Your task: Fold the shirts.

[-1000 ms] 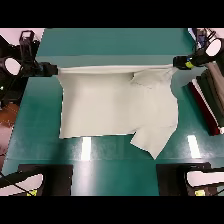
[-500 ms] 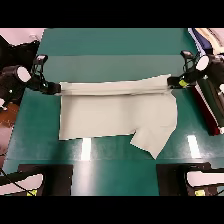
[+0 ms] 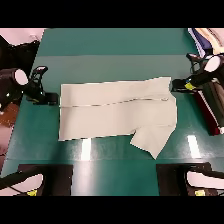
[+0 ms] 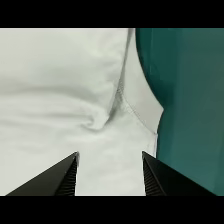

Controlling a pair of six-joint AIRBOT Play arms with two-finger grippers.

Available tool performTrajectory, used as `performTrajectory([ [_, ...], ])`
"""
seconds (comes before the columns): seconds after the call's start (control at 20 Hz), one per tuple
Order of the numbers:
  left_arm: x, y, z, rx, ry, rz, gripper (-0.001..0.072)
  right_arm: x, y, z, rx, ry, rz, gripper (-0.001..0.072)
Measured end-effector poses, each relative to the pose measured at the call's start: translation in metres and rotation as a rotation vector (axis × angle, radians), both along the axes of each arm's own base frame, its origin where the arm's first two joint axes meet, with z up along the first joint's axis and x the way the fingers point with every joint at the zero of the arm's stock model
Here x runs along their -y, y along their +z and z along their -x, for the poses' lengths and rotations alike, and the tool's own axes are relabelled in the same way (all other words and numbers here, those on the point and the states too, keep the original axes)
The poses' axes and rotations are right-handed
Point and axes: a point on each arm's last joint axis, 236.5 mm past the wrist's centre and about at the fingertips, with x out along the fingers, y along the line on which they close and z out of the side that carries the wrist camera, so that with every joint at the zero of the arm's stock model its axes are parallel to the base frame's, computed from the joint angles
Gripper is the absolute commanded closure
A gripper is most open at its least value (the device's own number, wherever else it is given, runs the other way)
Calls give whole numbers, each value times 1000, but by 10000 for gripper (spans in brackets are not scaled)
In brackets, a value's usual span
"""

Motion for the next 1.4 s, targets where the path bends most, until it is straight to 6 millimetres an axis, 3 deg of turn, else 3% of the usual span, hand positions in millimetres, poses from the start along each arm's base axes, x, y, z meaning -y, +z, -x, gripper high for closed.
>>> performTrajectory([
  [0.25,18,-25,81,-113,49,87,175,0,47,16,87,12,4,266],
  [0.45,27,-56,132,-211,88,129,176,-1,62,22,114,16,7,266],
  [0.55,32,-65,144,-232,103,150,191,-2,64,24,114,19,4,266],
  [0.6,34,-67,146,-233,109,161,341,-4,65,25,116,20,-4,266],
  [0.65,36,-69,147,-230,115,170,413,-6,65,25,116,22,-11,266],
  [0.8,41,-71,145,-216,129,193,417,-11,66,27,110,27,-31,266],
  [0.85,42,-72,144,-209,133,200,599,-12,66,29,102,28,-33,266],
  [0.9,43,-72,143,-203,136,204,680,-13,65,31,92,30,-38,266],
  [1.15,45,-71,133,-165,146,215,681,-16,48,62,-13,45,-50,266],
  [1.25,45,-66,128,-147,140,219,681,-15,29,89,-84,37,-57,266],
  [1.4,46,-57,118,-112,116,221,681,-12,-8,145,-230,-8,-78,265],
])
